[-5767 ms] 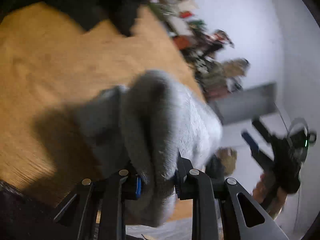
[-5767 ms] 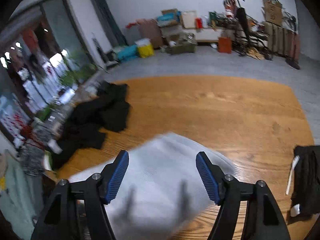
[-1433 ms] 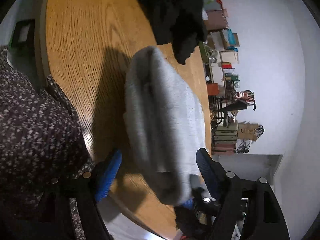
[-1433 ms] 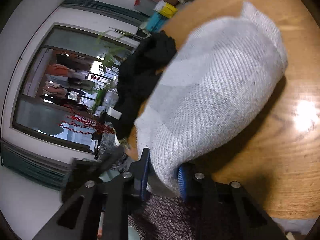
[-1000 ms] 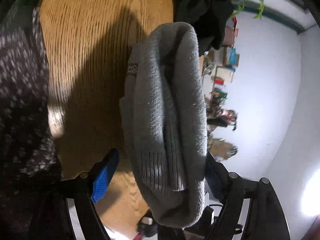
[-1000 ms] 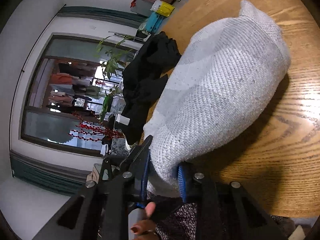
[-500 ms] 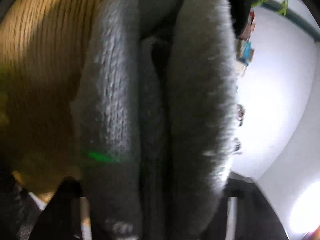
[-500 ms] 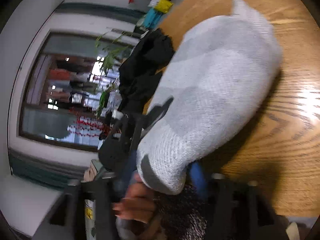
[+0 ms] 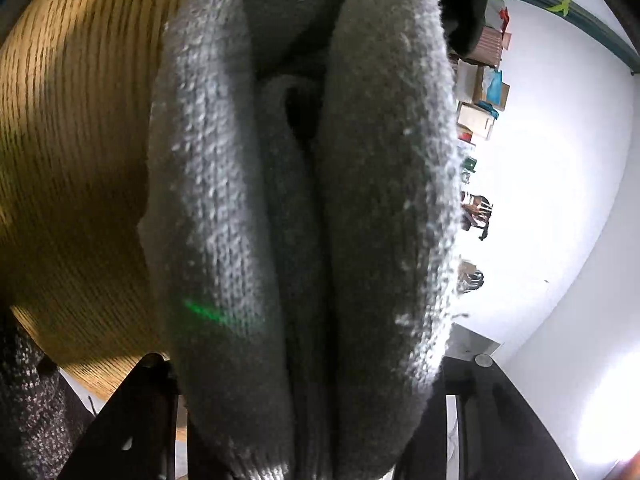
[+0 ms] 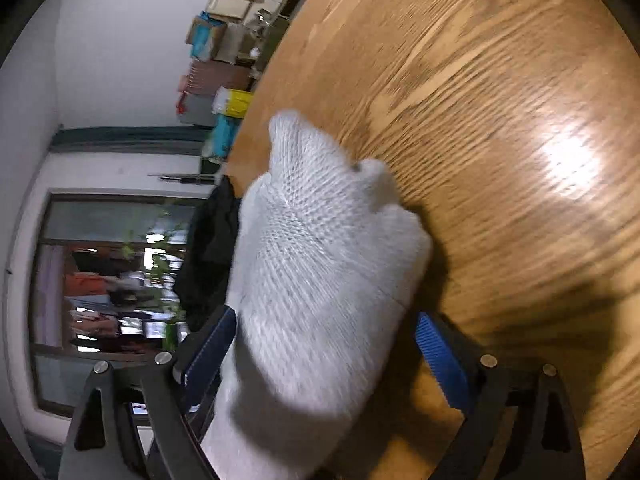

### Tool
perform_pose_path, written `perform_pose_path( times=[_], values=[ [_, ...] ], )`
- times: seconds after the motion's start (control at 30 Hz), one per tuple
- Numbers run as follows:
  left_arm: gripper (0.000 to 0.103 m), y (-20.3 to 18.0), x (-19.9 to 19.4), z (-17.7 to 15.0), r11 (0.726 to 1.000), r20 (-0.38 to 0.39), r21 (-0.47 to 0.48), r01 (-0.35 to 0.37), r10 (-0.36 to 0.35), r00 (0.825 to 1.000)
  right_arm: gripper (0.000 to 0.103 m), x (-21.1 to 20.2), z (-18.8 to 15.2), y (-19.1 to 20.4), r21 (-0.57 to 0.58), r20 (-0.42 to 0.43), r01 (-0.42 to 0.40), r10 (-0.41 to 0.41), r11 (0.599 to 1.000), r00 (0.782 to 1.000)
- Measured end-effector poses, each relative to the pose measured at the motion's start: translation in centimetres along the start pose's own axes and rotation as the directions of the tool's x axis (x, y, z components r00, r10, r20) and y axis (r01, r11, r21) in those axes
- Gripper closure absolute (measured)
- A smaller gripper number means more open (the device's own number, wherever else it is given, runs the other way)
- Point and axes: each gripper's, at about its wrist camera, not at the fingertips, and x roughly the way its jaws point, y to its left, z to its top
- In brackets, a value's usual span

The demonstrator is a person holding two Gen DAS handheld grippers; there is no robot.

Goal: Fold clothes

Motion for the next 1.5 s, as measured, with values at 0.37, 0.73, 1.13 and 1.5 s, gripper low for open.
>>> perform_pose_path(
  times=[0.37, 0.73, 1.13, 1.5],
  values=[
    [0.061, -3.5, -0.9, -3.4, 0.916, 0.073, 0.367, -0.163, 0.146, 0.987, 0.045, 3.2, 0.7, 0.7, -0.009, -0.049, -0.066, 0.066, 0.998, 0.997],
    [0.06, -10.2, 4.0, -19.4, 0.61, -0.004, 0.789, -0.074, 0.126, 0.992, 0.047, -15.2, 2.0, 3.2, -0.39, 0.328, 0.099, 0.038, 0.916, 0.944],
    [0.059, -5.3, 12.3, -39.9, 0.491, -0.005, 0.871, 0.025, -0.042, 0.999, 0.047, -34.7, 12.0, 0.0, -0.518, 0.383, 0.318, -0.118, 0.794, 0.916],
    [0.054, -2.9, 25.0, -45.3, 0.495, 0.021, 0.864, -0.088, 0.139, 0.99, 0.048, -37.8, 20.6, -6.5, -0.568, 0.236, 0.468, -0.411, 0.677, 0.881]
  ],
)
